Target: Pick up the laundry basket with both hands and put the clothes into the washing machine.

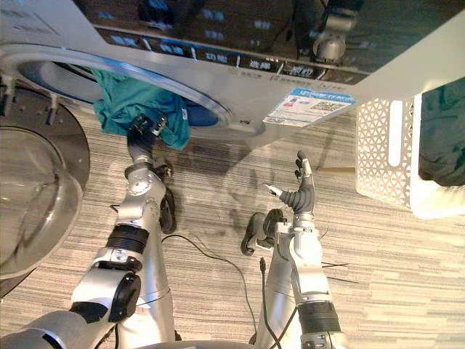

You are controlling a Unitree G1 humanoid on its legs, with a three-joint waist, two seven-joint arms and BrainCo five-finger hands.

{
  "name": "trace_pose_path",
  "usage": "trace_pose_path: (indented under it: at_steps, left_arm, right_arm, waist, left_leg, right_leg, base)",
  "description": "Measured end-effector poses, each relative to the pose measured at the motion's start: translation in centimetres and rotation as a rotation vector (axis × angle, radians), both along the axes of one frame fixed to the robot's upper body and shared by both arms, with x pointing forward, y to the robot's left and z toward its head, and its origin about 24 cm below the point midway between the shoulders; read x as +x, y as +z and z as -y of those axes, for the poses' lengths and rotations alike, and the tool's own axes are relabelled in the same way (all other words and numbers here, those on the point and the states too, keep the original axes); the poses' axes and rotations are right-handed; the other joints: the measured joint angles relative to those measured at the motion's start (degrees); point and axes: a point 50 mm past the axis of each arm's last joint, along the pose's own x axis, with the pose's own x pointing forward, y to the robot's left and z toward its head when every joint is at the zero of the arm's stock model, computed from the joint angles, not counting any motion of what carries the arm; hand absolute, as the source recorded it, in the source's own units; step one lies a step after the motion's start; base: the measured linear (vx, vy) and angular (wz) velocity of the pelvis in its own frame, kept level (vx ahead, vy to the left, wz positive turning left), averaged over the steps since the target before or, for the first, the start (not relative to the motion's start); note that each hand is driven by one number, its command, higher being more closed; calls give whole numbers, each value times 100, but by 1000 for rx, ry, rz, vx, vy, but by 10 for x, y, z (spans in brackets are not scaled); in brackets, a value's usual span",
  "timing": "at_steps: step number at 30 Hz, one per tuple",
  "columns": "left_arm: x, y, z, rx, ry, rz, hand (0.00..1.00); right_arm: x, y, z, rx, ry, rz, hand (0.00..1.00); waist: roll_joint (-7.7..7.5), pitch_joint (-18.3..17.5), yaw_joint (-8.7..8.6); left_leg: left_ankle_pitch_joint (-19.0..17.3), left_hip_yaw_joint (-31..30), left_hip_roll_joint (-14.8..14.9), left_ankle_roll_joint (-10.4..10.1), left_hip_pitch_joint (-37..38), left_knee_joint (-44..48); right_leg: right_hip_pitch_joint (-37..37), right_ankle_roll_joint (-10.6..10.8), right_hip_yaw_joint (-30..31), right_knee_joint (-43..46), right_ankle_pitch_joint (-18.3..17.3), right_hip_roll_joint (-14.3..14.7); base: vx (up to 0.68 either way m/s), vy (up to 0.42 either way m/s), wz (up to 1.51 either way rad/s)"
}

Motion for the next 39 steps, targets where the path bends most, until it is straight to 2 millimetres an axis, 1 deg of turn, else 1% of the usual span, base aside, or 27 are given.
trace_pose_path:
  at_steps: [3, 5, 9, 11, 14, 16, 18, 19, 22, 23, 25, 28, 30, 31, 33, 35, 36, 38, 39]
  left_arm:
    - [-9, 15, 9, -14, -11, 95, 100]
    - [-20, 27, 18, -39, -35, 184, 100]
    - [-34, 37, 31, -58, -67, 268, 100]
    - [-45, 46, 37, -54, -91, 333, 100]
    - [-53, 54, 38, -31, -90, 386, 100]
    - [-59, 62, 38, 8, -68, 435, 100]
    - [-59, 76, 37, 89, -42, 486, 100]
    - [-58, 87, 37, 122, -33, 523, 100]
    - [-58, 136, 32, 217, 7, 677, 100]
    - [-56, 148, 29, 247, 27, 692, 100]
    - [-51, 148, 23, 270, 51, 666, 100]
    - [-53, 161, 21, 271, 69, 700, 100]
    - [-52, 158, 19, 260, 95, 690, 100]
    - [-52, 155, 18, 231, 105, 681, 0]
    - [-52, 146, 17, 195, 116, 654, 0]
    - [-56, 119, 17, 157, 131, 586, 0]
    - [-57, 111, 18, 150, 131, 566, 0]
    - [-65, 81, 24, 101, 122, 483, 0]
    - [-67, 75, 25, 94, 124, 463, 0]
  right_arm:
    - [0, 1, -1, 2, 2, 5, 0]
    - [0, 1, -1, 3, 2, 6, 0]
    - [0, 1, -1, 2, 2, 8, 0]
    - [0, 1, -1, 1, 2, 9, 0]
    - [-2, 9, -2, -1, 4, 41, 0]
    - [-3, 15, -2, -2, 7, 70, 0]
    - [-3, 18, -7, -5, 26, 88, 0]
    - [-3, 19, -9, -6, 36, 90, 0]
    - [-3, 20, -19, -12, 91, 93, 0]
    - [-3, 20, -21, -8, 96, 95, 0]
    - [-4, 21, -22, 4, 96, 101, 0]
    - [-4, 21, -22, 6, 93, 102, 0]
    - [-4, 21, -24, 17, 93, 102, 0]
    - [-4, 21, -25, 24, 93, 102, 0]
    - [-4, 21, -25, 24, 92, 102, 0]
    - [-4, 20, -23, 24, 83, 101, 0]
    - [-4, 20, -22, 24, 78, 100, 0]
    - [-5, 18, -20, 23, 69, 92, 0]
    - [-6, 17, -20, 22, 68, 89, 0]
  waist:
    - [0, 0, 12]
    - [0, 0, 11]
    - [0, -1, 5]
    - [0, -1, 17]
    - [1, -2, 17]
    - [2, -2, 17]
    - [3, -4, 12]
    - [4, -6, 11]
    - [3, -7, 3]
    - [4, -10, 3]
    - [4, -11, -20]
    - [5, -13, -30]
    - [4, -16, -43]
    - [3, -16, -56]
    - [3, -17, -75]
    - [6, -36, -104]
    - [7, -44, -102]
    - [11, -112, -86]
    - [1, -128, -71]
  left_leg:
    - [-4, 9, -9, 7, -2, 3]
    - [-4, 17, -19, 8, -1, 0]
    - [1, 30, -56, 12, 8, -24]
    - [1, 44, -71, 12, 46, -45]
    - [2, 101, -79, 13, 118, -77]
    - [2, 119, -82, 14, 158, -88]
    - [2, 111, -81, 14, 192, -89]
    - [3, 110, -81, 14, 200, -90]
    - [3, 105, -69, 16, 193, -89]
    - [3, 106, -55, 16, 188, -89]
    - [1, 91, -18, 19, 155, -90]
    - [1, 58, -10, 18, 83, -73]
    - [1, 82, 3, 19, 91, -62]
    - [0, 82, 4, 20, 93, -59]
    - [-3, 86, 3, 26, 103, -60]
    - [-9, 97, 3, 36, 116, -66]
    - [-9, 99, 1, 37, 116, -72]
    - [-9, 104, -7, 37, 116, -102]
    - [-8, 111, -7, 36, 131, -113]
  right_leg:
    - [0, 0, 6, 1, 0, -11]
    - [1, -1, 5, 9, 0, -33]
    - [3, 0, -2, 22, -1, -85]
    - [29, 0, 7, 22, -1, -99]
    - [42, 2, 62, 21, -2, -108]
    - [67, 2, 79, 18, -2, -109]
    - [112, 2, 68, 10, -2, -105]
    - [121, 2, 68, 7, -2, -102]
    - [122, 2, 62, -1, -2, -88]
    - [122, 0, 57, -16, 0, -79]
    - [118, -26, 18, -63, 16, -57]
    - [101, -50, -36, -89, 29, -52]
    - [101, -50, -23, -91, 29, -53]
    - [101, -50, -23, -90, 29, -54]
    - [102, -50, -17, -85, 29, -57]
    - [102, -50, -7, -80, 28, -62]
    - [102, -50, -9, -80, 28, -66]
    - [102, -50, -16, -84, 28, -81]
    - [103, -51, -12, -86, 28, -82]
  base:
    - [37, -24, 1]
    - [37, -24, 3]
    - [33, -27, 6]
    - [31, -28, 4]
    - [25, -24, 2]
    - [33, -29, 1]
    - [0, 0, 0]
    - [0, 0, 0]
    - [8, -7, -1]
    - [27, -20, -5]
    - [47, -12, -9]
    - [55, -10, -3]
    - [17, -4, -1]
    - [0, 0, 0]
    - [0, 0, 0]
    - [0, 0, 0]
    - [5, -5, 3]
    - [0, 0, 5]
    - [0, 0, 4]
